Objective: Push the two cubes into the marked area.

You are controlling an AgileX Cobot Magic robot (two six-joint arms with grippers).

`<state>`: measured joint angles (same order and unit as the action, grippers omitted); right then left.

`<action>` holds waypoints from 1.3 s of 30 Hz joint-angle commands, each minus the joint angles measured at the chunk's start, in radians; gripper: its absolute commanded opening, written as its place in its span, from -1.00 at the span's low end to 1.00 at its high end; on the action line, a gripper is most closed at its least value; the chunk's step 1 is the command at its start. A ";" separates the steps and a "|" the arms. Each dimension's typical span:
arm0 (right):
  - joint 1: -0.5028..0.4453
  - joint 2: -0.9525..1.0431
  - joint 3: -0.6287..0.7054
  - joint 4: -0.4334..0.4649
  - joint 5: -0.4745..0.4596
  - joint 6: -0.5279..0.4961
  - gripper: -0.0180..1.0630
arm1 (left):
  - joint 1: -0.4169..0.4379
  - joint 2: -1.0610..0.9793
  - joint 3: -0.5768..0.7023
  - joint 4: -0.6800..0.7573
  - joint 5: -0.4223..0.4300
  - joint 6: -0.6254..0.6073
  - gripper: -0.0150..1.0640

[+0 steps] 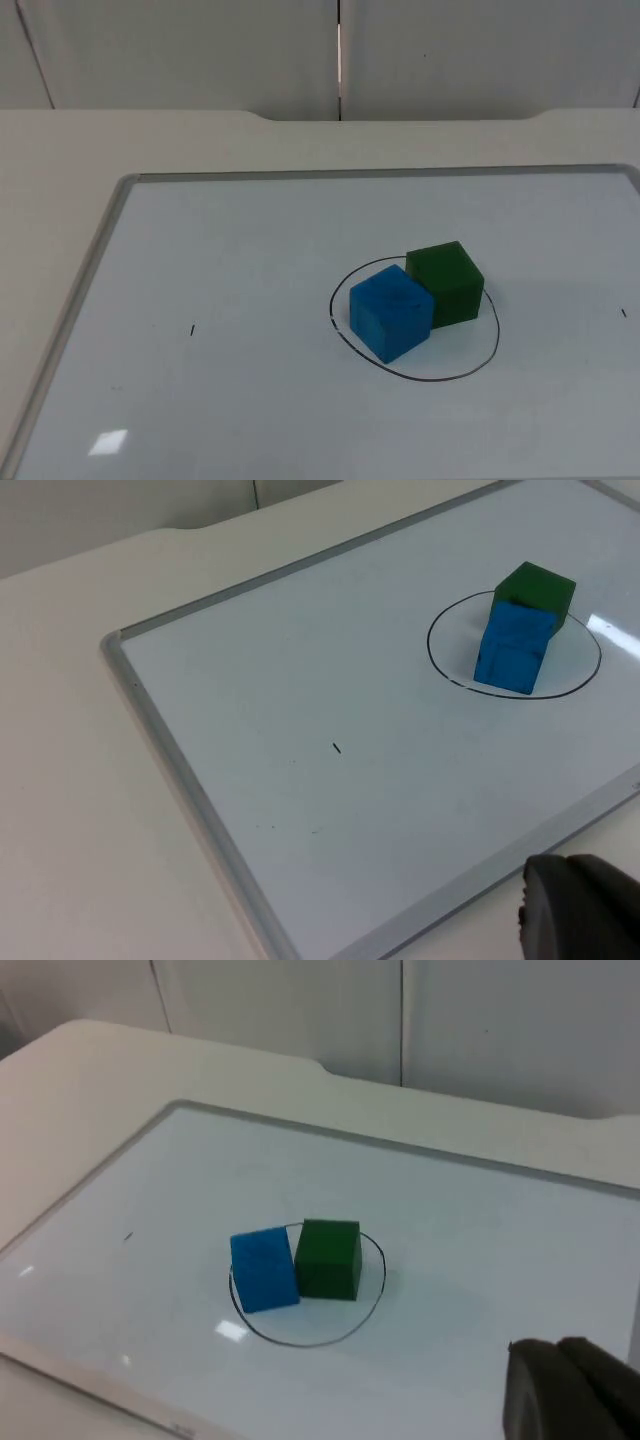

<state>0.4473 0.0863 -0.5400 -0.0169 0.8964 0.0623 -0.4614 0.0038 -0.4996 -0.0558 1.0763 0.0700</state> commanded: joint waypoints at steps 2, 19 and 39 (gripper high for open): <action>0.005 -0.064 0.003 -0.004 0.063 -0.023 -0.97 | 0.002 -0.004 0.004 0.005 0.000 -0.007 -0.98; 0.005 -0.086 0.023 0.003 0.180 -0.133 -0.97 | 0.002 -0.004 0.004 0.007 0.000 -0.007 -0.98; 0.005 -0.086 0.023 0.028 0.183 -0.131 -0.94 | 0.002 -0.004 0.004 0.009 0.000 -0.007 -0.98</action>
<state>0.4473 0.0031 -0.5222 0.0074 1.0784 -0.0600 -0.4614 0.0038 -0.4996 -0.0534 1.0763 0.0700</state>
